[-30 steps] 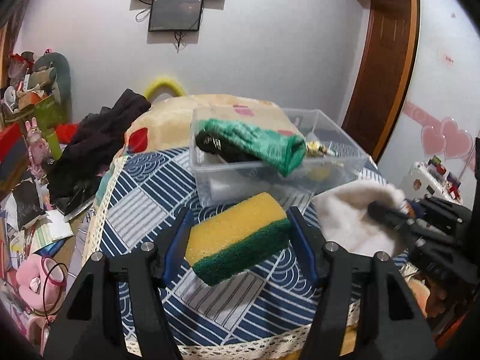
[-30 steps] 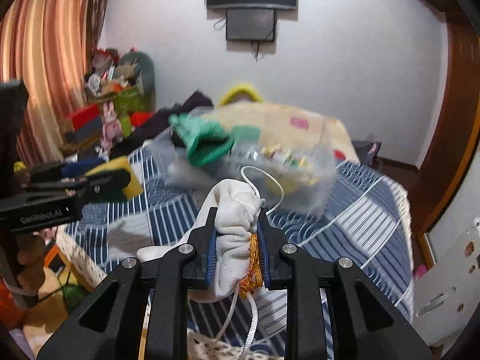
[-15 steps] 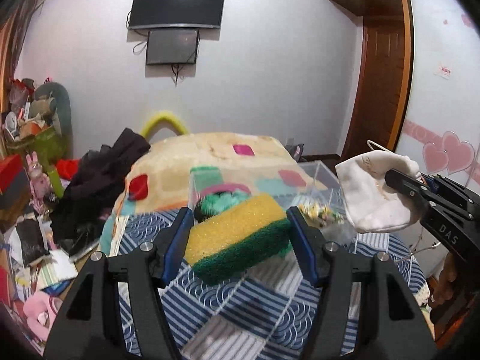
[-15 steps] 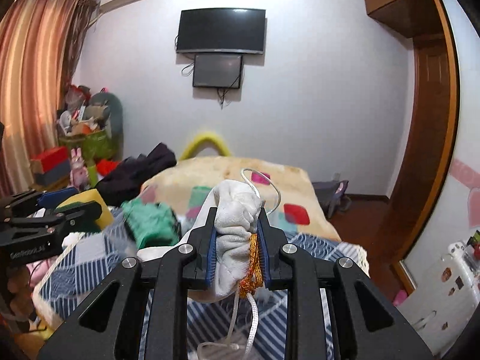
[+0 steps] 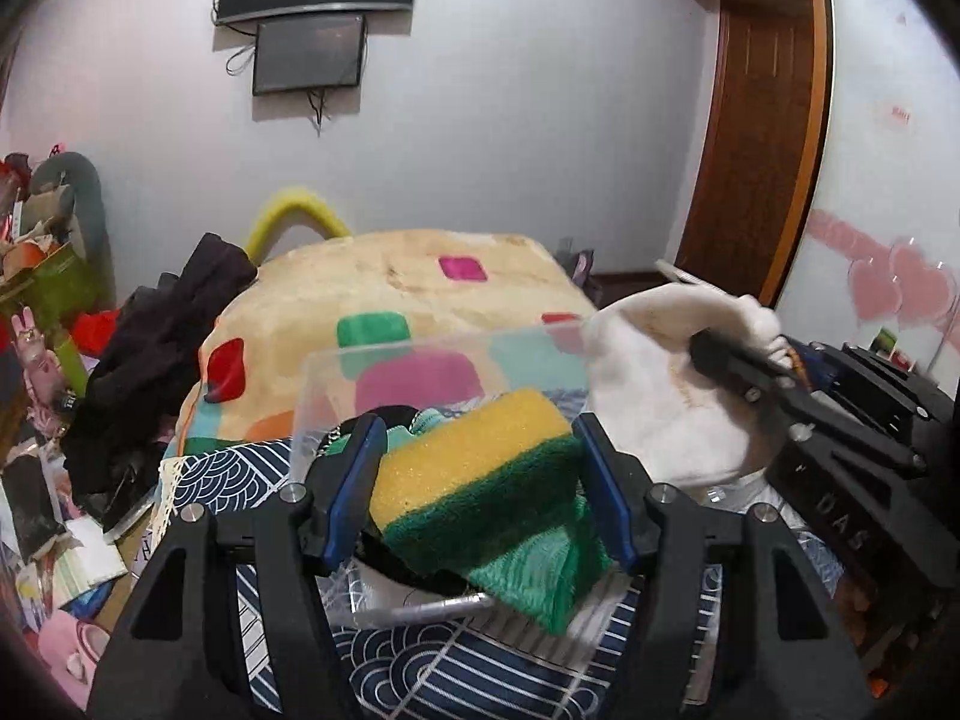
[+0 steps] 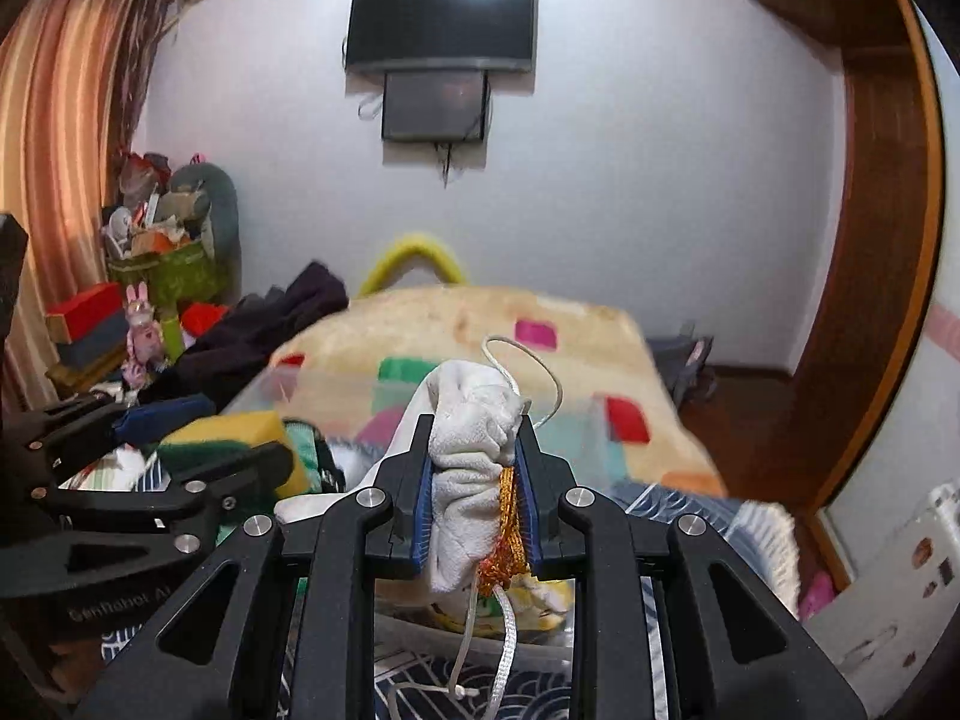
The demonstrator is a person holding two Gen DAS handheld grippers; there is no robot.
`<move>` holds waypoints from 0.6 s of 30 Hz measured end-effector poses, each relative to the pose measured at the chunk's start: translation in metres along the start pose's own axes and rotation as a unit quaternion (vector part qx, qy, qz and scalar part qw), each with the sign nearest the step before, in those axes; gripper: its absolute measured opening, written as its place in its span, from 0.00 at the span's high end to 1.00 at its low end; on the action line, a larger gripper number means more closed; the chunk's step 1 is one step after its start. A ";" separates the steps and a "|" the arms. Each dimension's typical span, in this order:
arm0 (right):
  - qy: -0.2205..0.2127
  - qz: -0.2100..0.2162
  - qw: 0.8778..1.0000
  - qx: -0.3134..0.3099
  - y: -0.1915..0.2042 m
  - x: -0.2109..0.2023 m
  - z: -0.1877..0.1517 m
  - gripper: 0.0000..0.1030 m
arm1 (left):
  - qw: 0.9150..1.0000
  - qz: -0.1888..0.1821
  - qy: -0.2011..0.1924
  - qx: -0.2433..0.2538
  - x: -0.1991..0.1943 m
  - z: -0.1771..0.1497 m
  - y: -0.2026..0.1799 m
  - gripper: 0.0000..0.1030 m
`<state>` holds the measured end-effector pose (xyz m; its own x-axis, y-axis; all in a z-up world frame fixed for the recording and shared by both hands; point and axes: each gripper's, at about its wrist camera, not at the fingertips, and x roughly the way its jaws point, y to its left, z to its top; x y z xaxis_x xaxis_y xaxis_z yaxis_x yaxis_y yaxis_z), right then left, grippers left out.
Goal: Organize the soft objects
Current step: 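Place the sponge and white pouch into the clear box and open both grippers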
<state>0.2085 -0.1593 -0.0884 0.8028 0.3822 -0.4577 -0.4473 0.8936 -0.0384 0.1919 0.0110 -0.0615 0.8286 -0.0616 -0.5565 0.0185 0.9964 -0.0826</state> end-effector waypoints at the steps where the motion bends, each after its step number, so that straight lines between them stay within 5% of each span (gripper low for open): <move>1: 0.015 0.003 1.000 0.003 -0.001 0.007 -0.004 0.80 | 1.000 -0.001 0.003 0.004 0.004 -0.001 -0.001 0.39; 8: 0.081 0.011 0.997 -0.006 -0.004 0.028 -0.024 0.75 | 1.000 0.002 0.016 0.021 0.019 -0.009 -0.004 0.29; 18: 0.024 0.003 1.000 -0.008 -0.008 -0.023 -0.002 0.38 | 1.000 -0.013 0.003 -0.012 -0.003 -0.010 0.008 0.24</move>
<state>0.1930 -0.1756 -0.0797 0.7810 0.3750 -0.4993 -0.4579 0.8876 -0.0495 0.1841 0.0182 -0.0685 0.8249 -0.0882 -0.5583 0.0273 0.9928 -0.1164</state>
